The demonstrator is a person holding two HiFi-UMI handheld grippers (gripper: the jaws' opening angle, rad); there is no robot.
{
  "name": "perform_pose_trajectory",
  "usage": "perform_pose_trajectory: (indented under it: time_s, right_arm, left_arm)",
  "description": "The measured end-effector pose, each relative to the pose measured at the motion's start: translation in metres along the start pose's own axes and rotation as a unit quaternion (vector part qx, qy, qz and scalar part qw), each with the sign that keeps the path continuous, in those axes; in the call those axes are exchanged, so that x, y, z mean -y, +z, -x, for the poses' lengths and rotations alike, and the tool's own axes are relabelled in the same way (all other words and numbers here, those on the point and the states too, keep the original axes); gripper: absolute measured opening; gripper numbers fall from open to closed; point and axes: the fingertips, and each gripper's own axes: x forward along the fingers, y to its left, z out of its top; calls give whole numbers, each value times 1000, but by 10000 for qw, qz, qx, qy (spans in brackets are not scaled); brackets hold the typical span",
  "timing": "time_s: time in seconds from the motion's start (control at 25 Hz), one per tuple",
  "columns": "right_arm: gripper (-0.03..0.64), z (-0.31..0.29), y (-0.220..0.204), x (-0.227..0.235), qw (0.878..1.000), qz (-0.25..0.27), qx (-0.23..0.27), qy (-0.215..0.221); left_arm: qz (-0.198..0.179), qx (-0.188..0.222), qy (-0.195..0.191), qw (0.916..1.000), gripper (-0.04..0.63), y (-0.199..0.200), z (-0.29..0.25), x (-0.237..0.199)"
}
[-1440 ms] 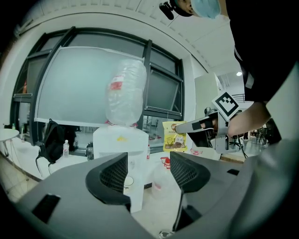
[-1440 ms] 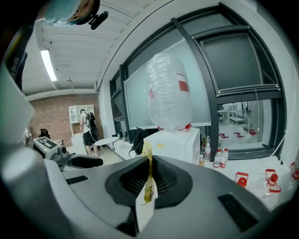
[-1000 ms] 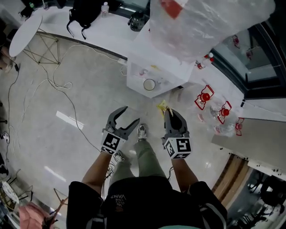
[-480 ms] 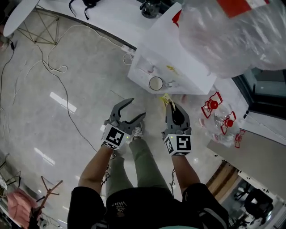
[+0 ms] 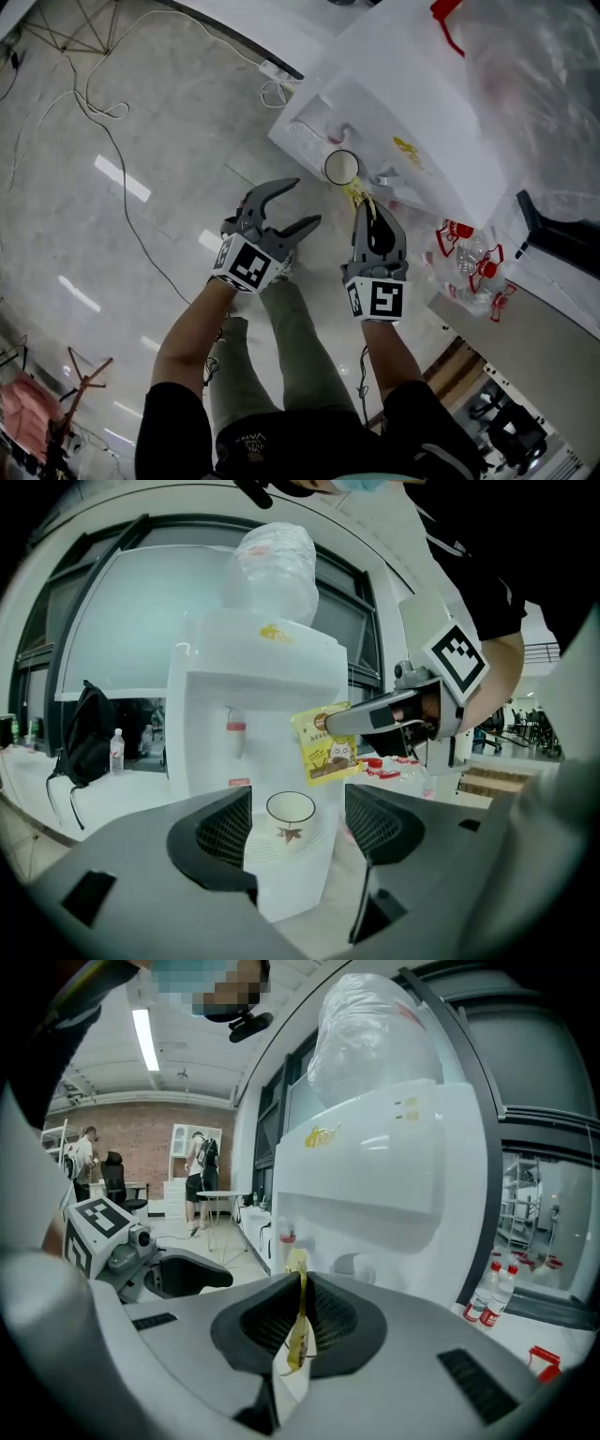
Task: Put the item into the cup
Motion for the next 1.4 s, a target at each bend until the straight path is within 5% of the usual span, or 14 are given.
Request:
perform_pose_trajectory:
  time_s: [0.8, 1.4]
  right_arm:
    - [49, -67, -42, -5, 9951, 919, 0, 362]
    - [49, -81, -65, 3, 9925, 1088, -112, 545]
  left_arm:
    - [-250, -280, -352, 9987, 333, -60, -76, -14]
    - [-338, -442, -706, 9960, 334, -86, -107, -11]
